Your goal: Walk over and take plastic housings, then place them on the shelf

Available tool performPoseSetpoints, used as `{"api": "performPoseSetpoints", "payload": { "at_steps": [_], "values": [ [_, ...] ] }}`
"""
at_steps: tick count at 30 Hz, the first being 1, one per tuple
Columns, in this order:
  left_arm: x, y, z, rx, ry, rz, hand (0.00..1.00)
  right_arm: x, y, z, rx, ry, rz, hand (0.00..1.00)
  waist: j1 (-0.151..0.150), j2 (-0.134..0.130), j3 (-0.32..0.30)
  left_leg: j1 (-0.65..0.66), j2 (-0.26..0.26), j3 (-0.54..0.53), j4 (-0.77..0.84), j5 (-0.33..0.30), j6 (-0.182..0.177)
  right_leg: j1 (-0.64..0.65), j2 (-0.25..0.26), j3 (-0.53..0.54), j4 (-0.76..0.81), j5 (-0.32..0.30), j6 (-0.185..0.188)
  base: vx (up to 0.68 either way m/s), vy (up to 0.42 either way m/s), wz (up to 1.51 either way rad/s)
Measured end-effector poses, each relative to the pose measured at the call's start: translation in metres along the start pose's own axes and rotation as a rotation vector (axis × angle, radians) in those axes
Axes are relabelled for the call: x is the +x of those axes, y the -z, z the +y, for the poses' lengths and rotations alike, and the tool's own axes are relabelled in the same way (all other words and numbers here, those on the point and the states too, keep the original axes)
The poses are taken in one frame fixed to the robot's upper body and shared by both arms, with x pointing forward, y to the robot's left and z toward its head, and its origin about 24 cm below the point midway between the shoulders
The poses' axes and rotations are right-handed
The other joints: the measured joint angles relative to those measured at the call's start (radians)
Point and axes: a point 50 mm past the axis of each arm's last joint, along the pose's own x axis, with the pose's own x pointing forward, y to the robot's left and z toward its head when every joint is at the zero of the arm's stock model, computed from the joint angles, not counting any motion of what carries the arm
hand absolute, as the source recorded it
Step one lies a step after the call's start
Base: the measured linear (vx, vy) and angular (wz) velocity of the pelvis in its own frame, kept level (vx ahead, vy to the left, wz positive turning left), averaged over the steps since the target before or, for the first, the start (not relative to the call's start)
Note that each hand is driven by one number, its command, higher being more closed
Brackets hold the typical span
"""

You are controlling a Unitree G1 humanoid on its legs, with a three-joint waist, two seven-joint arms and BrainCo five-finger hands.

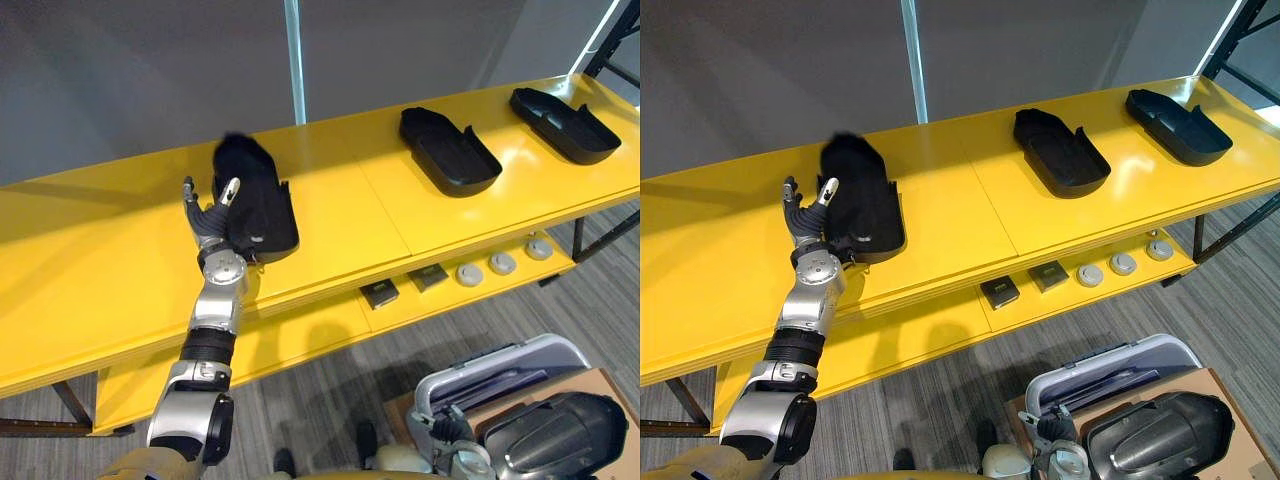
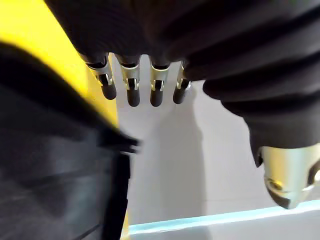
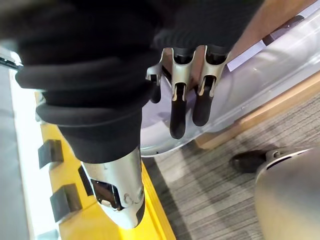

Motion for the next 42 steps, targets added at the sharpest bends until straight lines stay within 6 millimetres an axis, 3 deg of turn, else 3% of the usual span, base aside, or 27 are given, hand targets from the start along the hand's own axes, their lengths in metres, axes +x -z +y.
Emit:
{"api": "performPoseSetpoints", "payload": {
  "at_steps": [7,10,14,15,20,26,38,42],
  "values": [
    [-0.016,-0.008,0.006,-0.056,-0.034,-0.052,0.00,0.000,0.000,0.000,0.000,0.002,-0.003,0.00,0.000,0.002,0.000,0.000,0.000,0.001,-0.002,0.000,0.000,0.000,0.001,0.000,0.000,0.000,0.000,0.00,0.000,0.00],
    [-0.044,-0.016,0.005,-0.068,-0.017,-0.136,0.00,0.000,0.001,-0.002,0.001,0.008,0.001,0.00,0.004,0.002,0.000,-0.001,-0.001,0.000,-0.001,-0.001,0.000,-0.001,0.000,0.003,0.000,-0.002,0.002,0.00,0.000,0.00],
    [-0.083,-0.003,0.005,0.013,0.040,-0.155,0.00,0.000,0.005,-0.003,0.003,0.012,0.010,0.00,0.007,0.006,0.000,0.001,0.001,0.003,0.001,-0.002,0.001,-0.002,0.002,0.007,0.007,-0.005,0.005,0.00,0.000,0.00],
    [-0.088,0.001,0.005,0.034,0.056,-0.150,1.00,0.000,0.005,-0.003,0.002,0.012,0.010,0.00,0.009,0.007,-0.001,0.003,0.001,0.005,0.001,-0.002,0.001,-0.002,0.003,0.008,0.008,-0.005,0.005,0.00,0.000,-0.06],
    [-0.125,0.041,0.016,0.195,0.156,-0.059,1.00,-0.001,0.007,-0.005,0.001,0.018,0.011,0.00,0.034,0.023,-0.014,0.001,0.004,0.010,0.003,-0.002,0.002,-0.001,0.003,0.014,0.011,-0.005,0.007,0.00,0.000,-0.03],
    [-0.145,0.060,0.026,0.307,0.250,-0.013,1.00,-0.002,0.011,-0.005,-0.002,0.017,0.022,0.00,0.063,0.021,-0.024,-0.008,0.012,0.004,0.003,-0.003,0.003,-0.002,0.006,0.006,0.009,-0.015,0.020,0.00,0.000,0.03],
    [-0.141,0.071,0.027,0.377,0.316,-0.005,1.00,-0.003,0.019,-0.002,-0.003,0.011,0.061,0.00,0.058,0.007,-0.074,-0.015,0.013,0.007,-0.010,-0.002,0.001,-0.017,0.009,0.006,-0.008,-0.005,0.008,0.03,0.004,-0.01],
    [-0.128,0.069,0.020,0.402,0.328,-0.037,1.00,-0.003,0.019,-0.002,-0.002,0.012,0.061,0.00,0.058,0.007,-0.074,-0.014,0.012,0.009,-0.011,-0.002,0.001,-0.016,0.009,0.007,-0.011,-0.002,0.009,0.00,0.003,-0.01]
  ]
}}
